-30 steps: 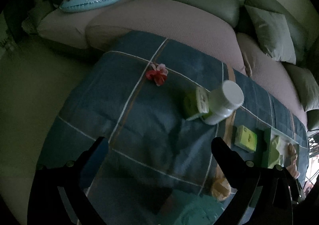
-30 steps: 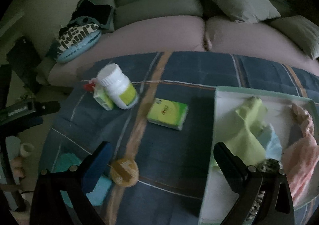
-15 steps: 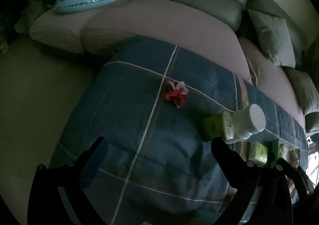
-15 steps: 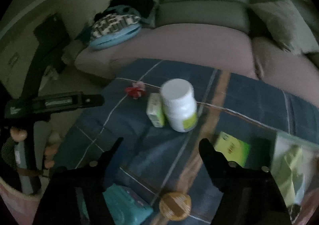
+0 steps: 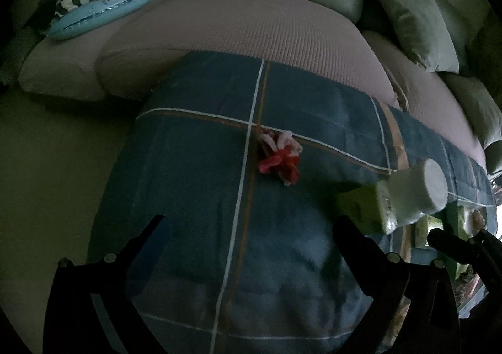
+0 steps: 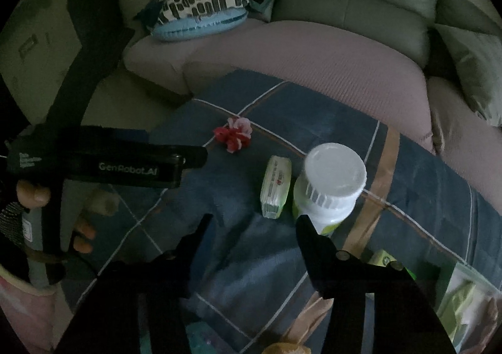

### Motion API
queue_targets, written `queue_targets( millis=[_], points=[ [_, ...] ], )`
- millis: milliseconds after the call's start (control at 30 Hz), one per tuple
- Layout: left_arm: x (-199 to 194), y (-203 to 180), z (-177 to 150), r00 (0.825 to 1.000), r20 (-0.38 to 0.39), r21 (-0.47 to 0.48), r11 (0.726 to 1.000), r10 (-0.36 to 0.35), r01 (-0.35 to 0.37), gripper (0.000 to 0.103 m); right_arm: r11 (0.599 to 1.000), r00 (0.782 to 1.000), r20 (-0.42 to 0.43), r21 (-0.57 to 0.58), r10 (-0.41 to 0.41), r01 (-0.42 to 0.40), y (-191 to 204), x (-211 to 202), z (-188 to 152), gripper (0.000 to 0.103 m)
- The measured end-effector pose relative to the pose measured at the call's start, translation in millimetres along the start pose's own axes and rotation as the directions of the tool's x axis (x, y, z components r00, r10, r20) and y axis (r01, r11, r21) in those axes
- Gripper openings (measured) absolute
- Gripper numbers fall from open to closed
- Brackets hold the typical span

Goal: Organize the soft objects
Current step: 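Move the left tool toward the red flower hair clip beside the white bottle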

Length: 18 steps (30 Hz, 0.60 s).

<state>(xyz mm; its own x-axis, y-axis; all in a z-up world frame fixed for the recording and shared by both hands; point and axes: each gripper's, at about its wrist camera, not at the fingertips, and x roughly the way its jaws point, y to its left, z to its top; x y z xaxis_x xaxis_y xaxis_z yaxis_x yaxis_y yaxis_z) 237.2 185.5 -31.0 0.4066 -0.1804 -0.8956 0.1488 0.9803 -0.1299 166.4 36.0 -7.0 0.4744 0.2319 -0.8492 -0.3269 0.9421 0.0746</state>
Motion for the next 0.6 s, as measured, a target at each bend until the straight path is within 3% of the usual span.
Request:
queue_targets(
  millis=[333,600],
  points=[
    [12,9,18,0.999,0.008,-0.028,0.998,-0.051,0.052,0.103,1.000,0.999,-0.041,-0.023,-0.023,0.022,5,28,8,0.049],
    [25,4,26,0.998,-0.051,0.002,0.999,-0.043,0.043,0.103,0.999,0.997,-0.072,-0.014,-0.041,0.040,0,40,13,0.047]
  ],
)
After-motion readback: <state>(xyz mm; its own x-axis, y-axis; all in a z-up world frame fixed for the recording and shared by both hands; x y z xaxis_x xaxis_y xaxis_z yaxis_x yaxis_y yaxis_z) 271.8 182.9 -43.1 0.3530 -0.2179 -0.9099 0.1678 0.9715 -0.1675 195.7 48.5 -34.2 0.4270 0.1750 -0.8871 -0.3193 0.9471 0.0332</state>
